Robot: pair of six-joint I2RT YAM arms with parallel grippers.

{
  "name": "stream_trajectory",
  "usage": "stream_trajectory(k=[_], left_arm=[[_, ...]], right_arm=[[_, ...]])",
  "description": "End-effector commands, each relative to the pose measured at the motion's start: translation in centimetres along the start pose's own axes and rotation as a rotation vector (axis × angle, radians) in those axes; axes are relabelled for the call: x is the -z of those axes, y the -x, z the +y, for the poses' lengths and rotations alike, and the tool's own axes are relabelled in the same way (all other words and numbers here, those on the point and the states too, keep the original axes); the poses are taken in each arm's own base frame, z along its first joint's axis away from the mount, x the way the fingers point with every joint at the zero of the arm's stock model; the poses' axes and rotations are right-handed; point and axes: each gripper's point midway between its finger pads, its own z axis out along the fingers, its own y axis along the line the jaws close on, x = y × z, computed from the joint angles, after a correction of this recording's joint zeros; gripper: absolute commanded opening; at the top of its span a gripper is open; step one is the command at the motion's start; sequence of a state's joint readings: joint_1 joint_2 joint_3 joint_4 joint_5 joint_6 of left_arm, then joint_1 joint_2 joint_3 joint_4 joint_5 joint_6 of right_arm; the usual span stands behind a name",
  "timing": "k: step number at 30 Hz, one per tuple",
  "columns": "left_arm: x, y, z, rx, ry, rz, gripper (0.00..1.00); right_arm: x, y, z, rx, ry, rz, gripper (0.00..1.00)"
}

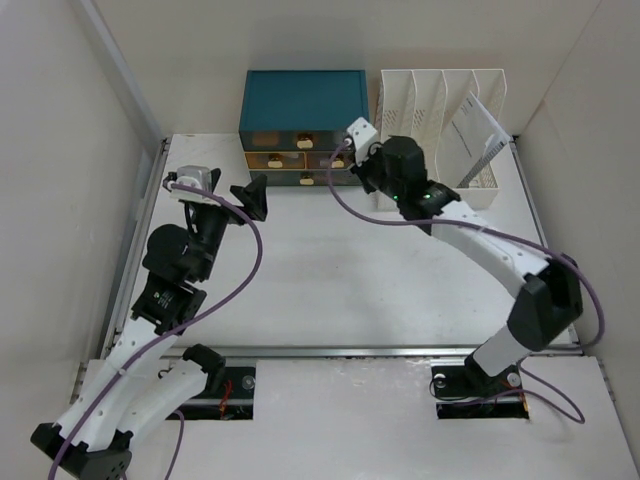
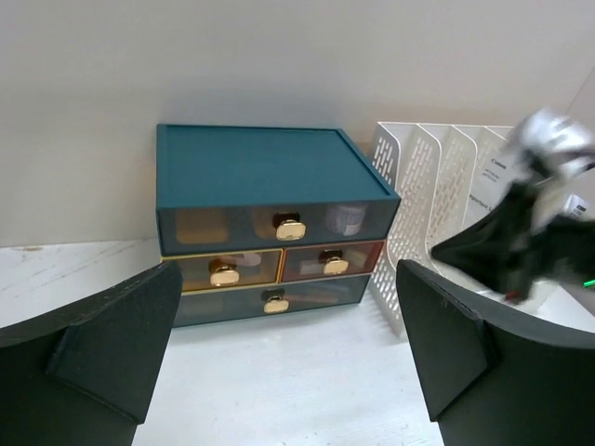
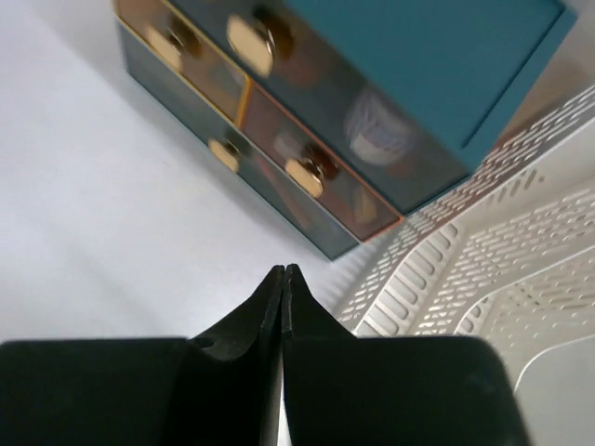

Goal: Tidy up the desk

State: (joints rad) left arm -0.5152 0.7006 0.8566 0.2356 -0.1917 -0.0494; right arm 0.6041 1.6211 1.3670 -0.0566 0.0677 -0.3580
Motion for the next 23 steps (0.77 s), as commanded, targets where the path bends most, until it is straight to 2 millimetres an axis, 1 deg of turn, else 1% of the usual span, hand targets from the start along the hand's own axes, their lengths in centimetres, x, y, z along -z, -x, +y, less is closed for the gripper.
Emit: stream_trajectory(k=[1, 2, 3, 4, 5, 6, 7, 8, 9, 10, 11, 12, 13, 14, 15, 16, 17, 18, 19, 20, 21, 22, 23], left_arm=[[-0.8, -0.1, 0.0, 0.035, 0.019, 0.006, 0.99], [-1.9, -0.8, 0.3, 0.037, 0.054, 0.048, 0.99], [-2.2, -2.3, 1.1, 0.016, 0.102, 0.112, 0.99], [-2.5, -2.9, 1.2, 0.006, 0.117, 0.143, 0.99], [-2.8, -3.4, 1.4, -0.002, 0.129, 0.163, 0.99], [-3.1, -4.1, 1.0, 0.002, 0.123, 0.188, 0.99], [-3.2, -4.1, 1.0, 0.002, 0.123, 0.188, 0.99], [-3.3, -4.6, 1.0, -0.001, 0.125, 0.2, 0.99], [-3.3, -4.8, 1.0, -0.004, 0.126, 0.208, 0.99], [-3.4, -5.1, 1.0, -0.007, 0.127, 0.217, 0.99], [-3.4, -5.1, 1.0, -0.007, 0.127, 0.217, 0.99], [-3.3, -5.6, 1.1, -0.01, 0.129, 0.227, 0.99], [-3.3, -5.6, 1.3, -0.011, 0.138, 0.226, 0.99], [-3.2, -6.1, 1.4, -0.028, 0.137, 0.237, 0.99], [-3.2, -6.1, 1.6, -0.029, 0.146, 0.235, 0.99], [-3.2, -7.1, 1.7, -0.047, 0.148, 0.259, 0.99], [-3.3, -7.7, 1.9, -0.051, 0.158, 0.266, 0.99], [-3.3, -7.7, 1.9, -0.051, 0.158, 0.266, 0.99], [-3.5, -8.2, 1.9, -0.055, 0.16, 0.278, 0.99], [-3.6, -8.0, 1.6, -0.05, 0.145, 0.272, 0.99], [-3.5, -8.6, 1.5, -0.051, 0.134, 0.284, 0.99], [-3.6, -8.3, 1.4, -0.048, 0.133, 0.273, 0.99], [-3.6, -9.1, 1.4, -0.051, 0.125, 0.292, 0.99]], right_arm=[[4.6, 4.8, -0.8, -0.098, 0.106, -0.096, 0.07], [5.4, 5.2, -0.8, -0.114, 0.14, -0.093, 0.15], [6.3, 5.0, -0.6, -0.129, 0.17, -0.067, 0.22], [6.9, 5.2, -0.9, -0.129, 0.155, -0.069, 0.39], [8.7, 6.8, -1.8, -0.125, 0.127, -0.114, 0.44], [9.5, 6.8, -2.4, -0.117, 0.09, -0.117, 0.49], [10.2, 6.9, -3.2, -0.119, 0.06, -0.123, 0.64], [11.5, 7.3, -3.7, -0.119, 0.038, -0.137, 0.74], [12.1, 7.3, -3.9, -0.12, 0.027, -0.132, 0.79], [12.9, 7.2, -4.4, -0.11, 0.021, -0.116, 0.83], [13.5, 7.0, -4.3, -0.102, 0.024, -0.106, 0.89], [14.7, 7.0, -4.3, -0.085, 0.025, -0.101, 0.93], [15.5, 7.5, -4.5, -0.084, 0.018, -0.121, 0.96], [15.8, 6.8, -4.3, -0.072, 0.021, -0.112, 1.0], [17.4, 6.9, -4.5, -0.072, 0.003, -0.135, 1.0], [18.0, 7.0, -4.5, -0.071, -0.005, -0.158, 1.0], [17.9, 5.7, -4.6, -0.073, -0.024, -0.159, 1.0], [18.5, 5.4, -5.1, -0.076, -0.046, -0.174, 1.0], [20.0, 5.7, -5.5, -0.089, -0.072, -0.217, 1.0], [19.9, 4.6, -6.1, -0.105, -0.104, -0.223, 1.0], [20.4, 4.5, -6.4, -0.105, -0.113, -0.243, 1.0], [21.6, 4.9, -6.6, -0.119, -0.125, -0.276, 1.0], [21.9, 4.6, -6.8, -0.119, -0.129, -0.278, 1.0]])
